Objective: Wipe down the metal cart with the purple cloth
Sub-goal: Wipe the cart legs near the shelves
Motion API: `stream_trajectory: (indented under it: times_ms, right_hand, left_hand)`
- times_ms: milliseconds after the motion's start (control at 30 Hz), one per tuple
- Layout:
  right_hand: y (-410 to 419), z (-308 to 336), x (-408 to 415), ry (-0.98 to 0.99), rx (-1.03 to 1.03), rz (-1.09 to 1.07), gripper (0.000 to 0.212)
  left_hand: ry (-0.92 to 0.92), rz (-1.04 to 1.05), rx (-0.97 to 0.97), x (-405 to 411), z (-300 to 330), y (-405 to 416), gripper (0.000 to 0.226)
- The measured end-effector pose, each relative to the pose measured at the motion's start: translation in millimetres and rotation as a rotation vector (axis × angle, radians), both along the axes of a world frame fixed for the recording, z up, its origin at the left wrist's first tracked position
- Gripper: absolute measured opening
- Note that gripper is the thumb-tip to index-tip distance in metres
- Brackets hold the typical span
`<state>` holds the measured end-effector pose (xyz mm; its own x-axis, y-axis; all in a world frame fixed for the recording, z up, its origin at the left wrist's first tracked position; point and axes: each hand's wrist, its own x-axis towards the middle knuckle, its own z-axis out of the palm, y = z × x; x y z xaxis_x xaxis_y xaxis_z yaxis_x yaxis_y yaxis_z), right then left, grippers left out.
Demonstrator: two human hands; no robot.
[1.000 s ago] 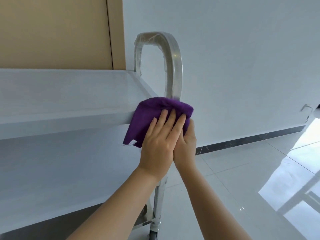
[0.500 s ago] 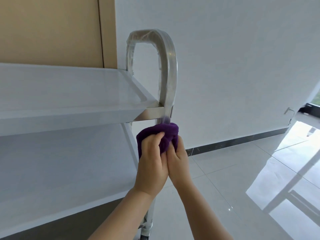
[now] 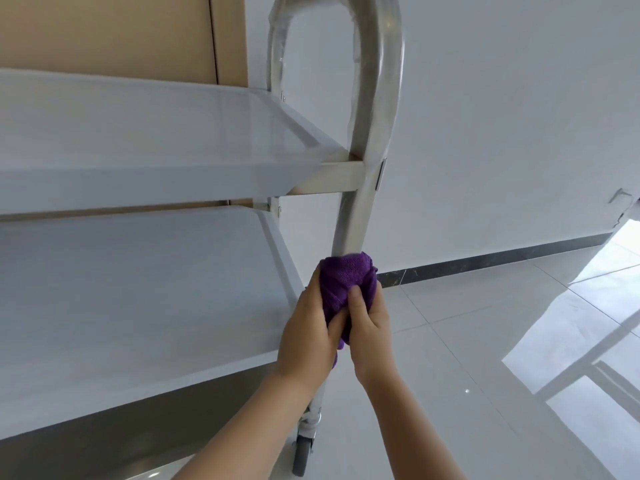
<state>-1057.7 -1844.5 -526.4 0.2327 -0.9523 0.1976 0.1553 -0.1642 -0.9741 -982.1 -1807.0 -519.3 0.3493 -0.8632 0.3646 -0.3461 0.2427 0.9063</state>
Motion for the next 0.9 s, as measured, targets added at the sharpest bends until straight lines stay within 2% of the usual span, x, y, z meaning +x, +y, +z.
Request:
stream_trajectory:
  times_ms: [100,300,400,500,633,700,800,900]
  right_hand:
    - [5.3,-23.5,1.3,-0.022,0.067,0.022,0.019]
    - [-1.6,-48.4,0.9,-0.192,0.108,0.079,0.035]
    - [0.2,-59.8,-3.0,-0.245,0.16,0.122,0.028]
    - [-0.8,-65.6,-4.8,-0.242,0.163,0.147,0.034]
    - [0.6,-75.6,-4.0,-0.245,0.133,0.141,0.045]
    - [3.2,-82.6,-3.1,-0.189,0.087,0.077,0.041]
    - [8.9,-102.6,-2.1,-0.079,0.05,-0.027,0.04]
    - [13.7,-122.8,-1.7,0.023,0.055,-0.038,0.031]
  left_hand:
    - [-0.132,0.069,0.069,-1.6,-32.7,-3.7,0.04]
    - [-0.529,0.363,-0.006,-12.3,-72.3,-14.1,0.054]
    - [-0.713,0.477,-0.037,-23.4,-87.2,-11.0,0.052]
    - [-0.696,0.531,-0.118,-28.5,-98.7,-8.6,0.043]
    - [-0.715,0.487,-0.177,-26.7,-108.9,-1.1,0.046]
    - [-0.73,0.425,-0.198,-25.2,-117.8,3.4,0.055]
    - [-0.744,0.314,-0.208,-23.1,-136.5,11.7,0.045]
    - [-0.707,0.205,-0.202,-19.6,-158.1,17.0,0.049]
